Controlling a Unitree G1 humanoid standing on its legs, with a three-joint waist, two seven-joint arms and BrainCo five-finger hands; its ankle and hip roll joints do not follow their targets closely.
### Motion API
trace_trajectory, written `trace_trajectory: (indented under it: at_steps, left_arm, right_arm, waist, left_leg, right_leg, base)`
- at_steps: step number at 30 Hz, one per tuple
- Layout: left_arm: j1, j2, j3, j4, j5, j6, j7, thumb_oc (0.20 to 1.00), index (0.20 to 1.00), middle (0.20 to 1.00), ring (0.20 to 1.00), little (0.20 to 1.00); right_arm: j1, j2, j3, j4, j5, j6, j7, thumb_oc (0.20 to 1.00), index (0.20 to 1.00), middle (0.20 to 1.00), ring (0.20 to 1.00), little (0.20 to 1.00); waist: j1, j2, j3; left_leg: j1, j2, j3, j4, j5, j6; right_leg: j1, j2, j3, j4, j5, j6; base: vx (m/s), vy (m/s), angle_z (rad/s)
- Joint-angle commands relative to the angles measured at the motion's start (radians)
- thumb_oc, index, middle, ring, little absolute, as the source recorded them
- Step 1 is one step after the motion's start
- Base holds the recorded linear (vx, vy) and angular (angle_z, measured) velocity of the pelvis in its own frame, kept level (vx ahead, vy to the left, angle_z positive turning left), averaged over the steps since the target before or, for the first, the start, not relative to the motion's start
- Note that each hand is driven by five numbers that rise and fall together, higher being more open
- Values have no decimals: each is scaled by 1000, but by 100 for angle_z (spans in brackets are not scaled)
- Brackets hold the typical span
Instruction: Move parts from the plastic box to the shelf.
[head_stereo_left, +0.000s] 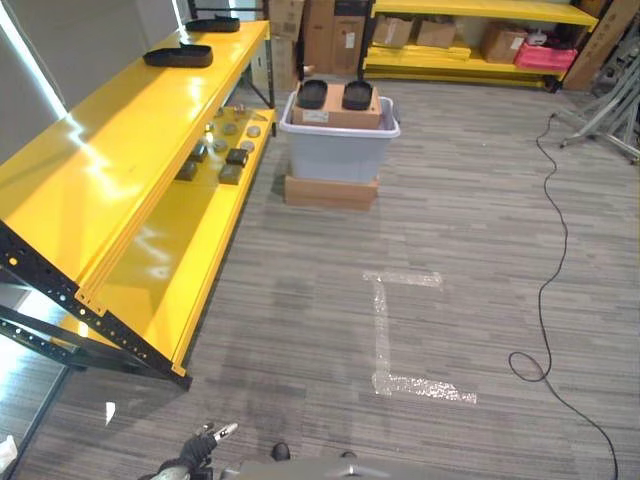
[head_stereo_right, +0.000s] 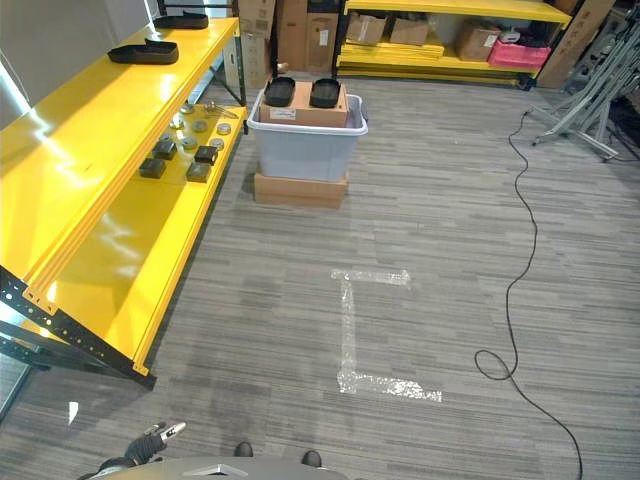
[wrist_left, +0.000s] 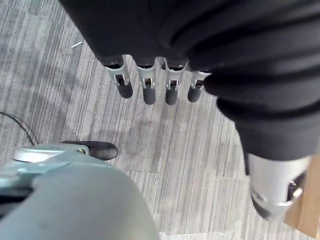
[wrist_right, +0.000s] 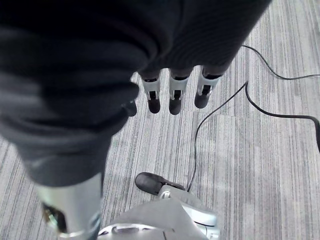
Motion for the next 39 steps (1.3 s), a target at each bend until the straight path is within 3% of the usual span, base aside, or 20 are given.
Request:
trace_trajectory:
  at_steps: [1, 13, 23, 32, 39]
  left_arm:
    - [-47, 4, 0, 36, -9, -13, 0, 1000, 1000, 1000, 1000, 1000]
    - [-52, -5, 19, 76, 27, 62, 81, 1000, 1000, 1000, 1000, 1000]
    - [-66, -16, 24, 115, 21, 150, 98, 1000, 1000, 1000, 1000, 1000]
    - [-74, -15, -9, 117, 128, 159, 97, 1000, 1000, 1000, 1000, 1000]
    - [-83, -8, -41, 119, 150, 209, 127, 1000, 1000, 1000, 1000, 1000]
  right_arm:
    - [-15, -12, 8, 47, -5, 1, -13, 1000, 1000, 1000, 1000, 1000]
    - [-15, 2, 6, 64, 30, 25, -11, 1000, 1000, 1000, 1000, 1000]
    - [-19, 12, -15, 101, 92, 100, -10, 1000, 1000, 1000, 1000, 1000]
    - [-26, 8, -18, 101, 55, 75, -23, 1000, 1000, 1000, 1000, 1000]
    - [-24, 5, 1, 85, 39, 72, -13, 1000, 1000, 1000, 1000, 1000]
  waist:
    - [25, -5, -27]
    - [26, -9, -31]
    - [22, -12, -40]
    - [14, -11, -46]
    - [2, -11, -48]
  left_leg:
    - [-10, 21, 52, -3, -81, -27]
    - [-2, 22, 56, 1, -84, -26]
    - [8, 21, 63, 2, -88, -24]
    - [12, 20, 71, 3, -91, -21]
    - [16, 21, 82, 4, -95, -19]
  right_leg:
    - [-1, -68, -19, 2, -44, 113]
    - [7, -69, -19, 2, -45, 112]
    - [15, -71, -20, 2, -45, 112]
    - [12, -72, -11, 2, -41, 113]
    - [12, -73, -1, 2, -41, 113]
  base:
    - [0, 0, 0]
    - [3, 0, 0]
    - [17, 3, 0]
    - [3, 1, 0]
    - [1, 6, -3]
